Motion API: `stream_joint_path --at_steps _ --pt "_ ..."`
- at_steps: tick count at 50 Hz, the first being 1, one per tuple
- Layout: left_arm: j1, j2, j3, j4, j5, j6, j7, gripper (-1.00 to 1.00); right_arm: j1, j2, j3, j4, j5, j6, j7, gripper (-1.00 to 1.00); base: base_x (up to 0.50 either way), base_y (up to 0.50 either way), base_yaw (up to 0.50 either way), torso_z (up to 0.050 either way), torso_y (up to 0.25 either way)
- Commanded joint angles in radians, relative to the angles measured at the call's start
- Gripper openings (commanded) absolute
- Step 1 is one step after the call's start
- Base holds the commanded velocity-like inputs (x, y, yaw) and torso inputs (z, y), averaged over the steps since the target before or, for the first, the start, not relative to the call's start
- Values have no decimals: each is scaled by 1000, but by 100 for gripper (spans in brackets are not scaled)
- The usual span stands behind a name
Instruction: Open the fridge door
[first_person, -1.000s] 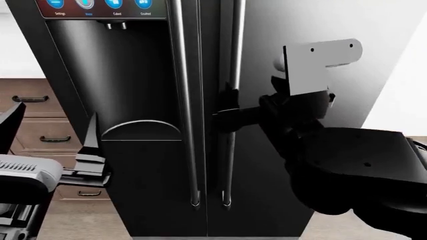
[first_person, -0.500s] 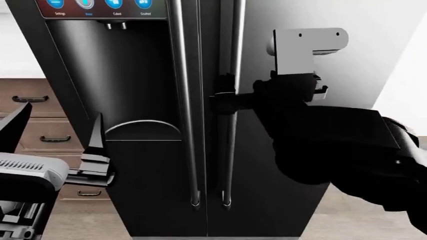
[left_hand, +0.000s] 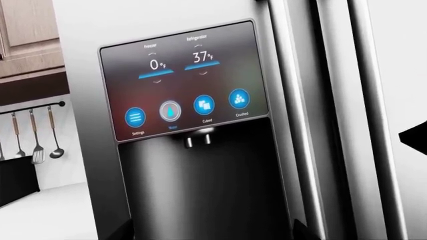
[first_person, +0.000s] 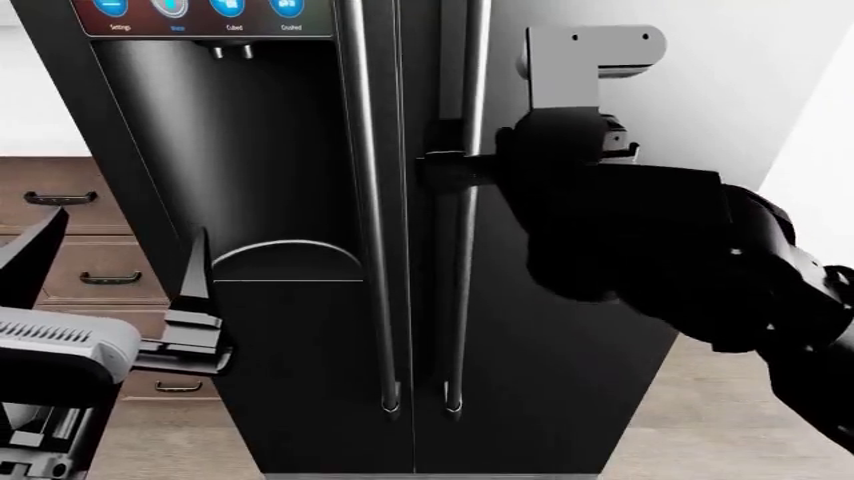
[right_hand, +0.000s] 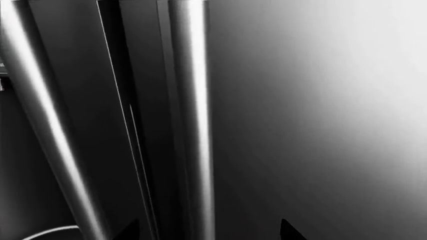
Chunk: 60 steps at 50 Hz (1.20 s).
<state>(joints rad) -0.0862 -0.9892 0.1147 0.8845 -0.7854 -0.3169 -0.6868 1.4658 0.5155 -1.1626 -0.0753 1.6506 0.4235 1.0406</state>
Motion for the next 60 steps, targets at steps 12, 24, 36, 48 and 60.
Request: stream_joint_path --at_steps 12,24,36,48,60 --pt "12 6 5 -9 11 13 7 100 46 -84 -19 170 -9 34 -67 100 0 0 0 0 0" --pt "21 1 0 -4 10 16 2 100 60 -129 -34 254 -22 46 -94 100 0 0 0 0 0" --pt "20 -1 -1 -2 7 16 2 100 62 -174 -47 360 -37 46 -135 100 0 0 0 0 0" --pt "19 4 6 -6 12 18 4 100 67 -194 -55 417 -46 50 -157 100 0 0 0 0 0" --pt "20 7 10 -10 17 20 6 100 67 -204 -63 465 -62 48 -180 100 0 0 0 0 0"
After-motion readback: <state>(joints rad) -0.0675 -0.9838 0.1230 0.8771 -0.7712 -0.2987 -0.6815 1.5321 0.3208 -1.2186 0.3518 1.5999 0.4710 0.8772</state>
